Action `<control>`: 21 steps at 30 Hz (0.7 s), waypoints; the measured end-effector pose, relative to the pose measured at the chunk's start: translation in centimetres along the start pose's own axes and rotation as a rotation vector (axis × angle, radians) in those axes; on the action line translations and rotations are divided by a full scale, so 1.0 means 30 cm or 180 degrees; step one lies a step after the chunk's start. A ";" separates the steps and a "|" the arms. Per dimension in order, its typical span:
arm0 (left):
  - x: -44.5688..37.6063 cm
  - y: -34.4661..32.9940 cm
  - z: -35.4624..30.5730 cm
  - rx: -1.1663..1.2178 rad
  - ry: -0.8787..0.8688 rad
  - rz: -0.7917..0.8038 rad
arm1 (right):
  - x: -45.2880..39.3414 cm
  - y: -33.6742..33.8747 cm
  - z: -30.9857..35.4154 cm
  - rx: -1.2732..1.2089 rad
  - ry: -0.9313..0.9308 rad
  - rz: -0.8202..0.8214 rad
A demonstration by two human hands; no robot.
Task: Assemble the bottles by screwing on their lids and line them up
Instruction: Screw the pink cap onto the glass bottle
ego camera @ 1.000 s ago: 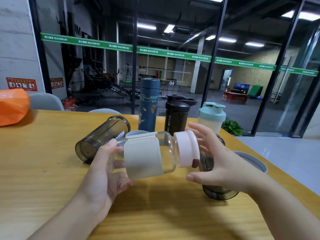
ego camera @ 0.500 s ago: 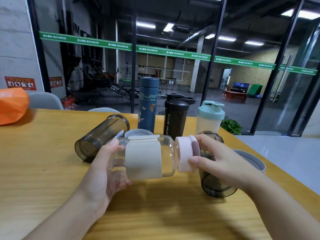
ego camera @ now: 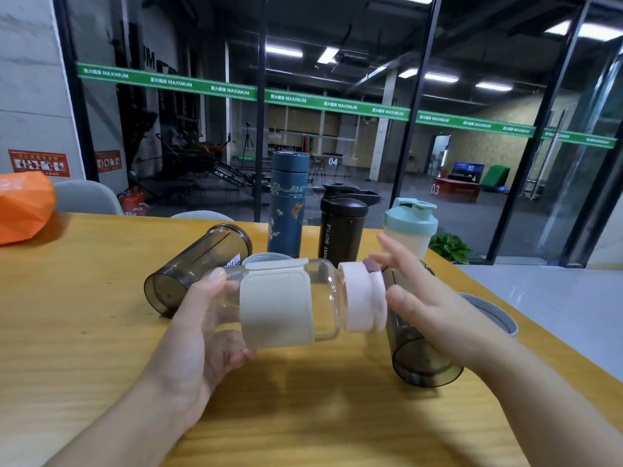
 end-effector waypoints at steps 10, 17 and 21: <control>0.001 0.003 -0.012 0.0136 0.0051 -0.0028 | 0.003 0.002 0.002 0.0443 0.0570 0.0059; -0.005 0.005 -0.009 0.0085 0.0006 0.0016 | 0.004 0.003 0.003 0.0343 0.0401 0.0153; -0.001 0.000 -0.009 0.0086 -0.0049 0.0093 | -0.001 0.004 0.004 0.0238 0.0190 0.0108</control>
Point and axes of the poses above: each hand's wrist, its own x-axis away from the middle knuckle, its own y-axis out of the back of the hand, z = x × y, the point moved 1 cm from there along -x, towards the middle knuckle, and after that the axes turned 13 degrees about -z, right-handed, at the moved point
